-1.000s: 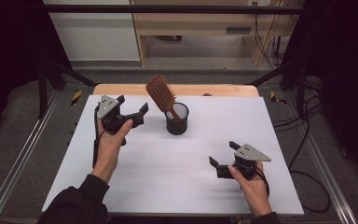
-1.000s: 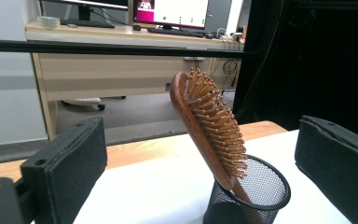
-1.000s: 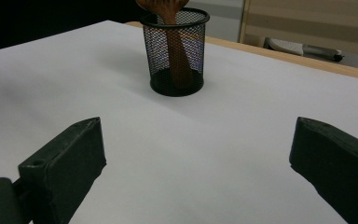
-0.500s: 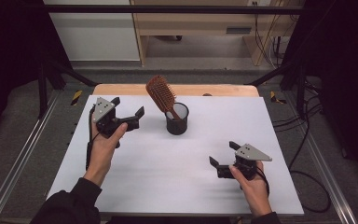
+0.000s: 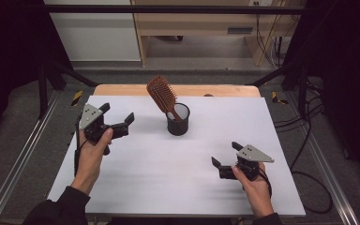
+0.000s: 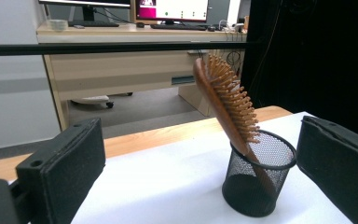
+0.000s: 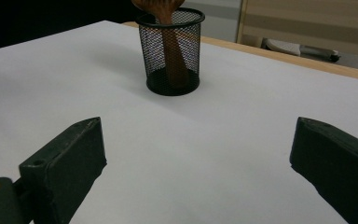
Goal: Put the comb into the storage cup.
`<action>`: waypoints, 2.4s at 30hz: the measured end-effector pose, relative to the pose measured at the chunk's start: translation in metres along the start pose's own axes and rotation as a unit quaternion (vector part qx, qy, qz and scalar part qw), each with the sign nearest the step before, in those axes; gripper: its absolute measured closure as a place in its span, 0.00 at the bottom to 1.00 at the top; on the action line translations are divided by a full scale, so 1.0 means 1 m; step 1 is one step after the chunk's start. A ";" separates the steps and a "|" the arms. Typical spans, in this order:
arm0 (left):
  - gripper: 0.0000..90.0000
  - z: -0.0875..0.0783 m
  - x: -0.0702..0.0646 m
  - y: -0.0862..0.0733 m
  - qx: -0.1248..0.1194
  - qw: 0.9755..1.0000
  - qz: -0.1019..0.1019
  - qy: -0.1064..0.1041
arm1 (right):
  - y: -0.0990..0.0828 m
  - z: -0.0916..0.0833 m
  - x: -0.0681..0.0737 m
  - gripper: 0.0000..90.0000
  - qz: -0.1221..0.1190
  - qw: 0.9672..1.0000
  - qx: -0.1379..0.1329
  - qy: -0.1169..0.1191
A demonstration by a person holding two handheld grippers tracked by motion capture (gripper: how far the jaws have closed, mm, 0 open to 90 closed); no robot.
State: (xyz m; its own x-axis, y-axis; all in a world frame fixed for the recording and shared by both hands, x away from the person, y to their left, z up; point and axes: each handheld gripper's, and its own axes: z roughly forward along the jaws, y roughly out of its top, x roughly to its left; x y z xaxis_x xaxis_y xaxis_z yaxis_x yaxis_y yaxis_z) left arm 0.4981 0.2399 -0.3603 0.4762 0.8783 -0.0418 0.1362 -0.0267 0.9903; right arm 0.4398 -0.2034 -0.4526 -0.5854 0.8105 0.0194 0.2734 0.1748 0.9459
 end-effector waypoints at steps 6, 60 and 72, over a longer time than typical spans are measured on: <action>0.02 -0.017 0.010 -0.008 -0.002 1.000 -0.001 0.005 | 0.000 -0.002 -0.002 0.04 -0.001 1.000 -0.004 -0.007; 0.02 -0.091 0.032 -0.075 0.006 1.000 -0.007 0.008 | -0.004 -0.018 -0.019 0.05 -0.008 0.999 -0.046 -0.023; 0.02 -0.094 0.028 -0.086 0.000 1.000 -0.011 -0.002 | -0.007 -0.030 -0.030 0.05 -0.011 0.999 -0.041 -0.030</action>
State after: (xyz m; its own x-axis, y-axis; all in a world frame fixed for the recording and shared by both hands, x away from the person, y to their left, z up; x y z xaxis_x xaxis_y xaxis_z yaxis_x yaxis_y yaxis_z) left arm 0.4179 0.3119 -0.4339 0.4765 0.8768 -0.0642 0.1464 -0.0071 0.9892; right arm 0.4320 -0.2456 -0.4504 -0.5428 0.8397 -0.0187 0.1969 0.1488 0.9691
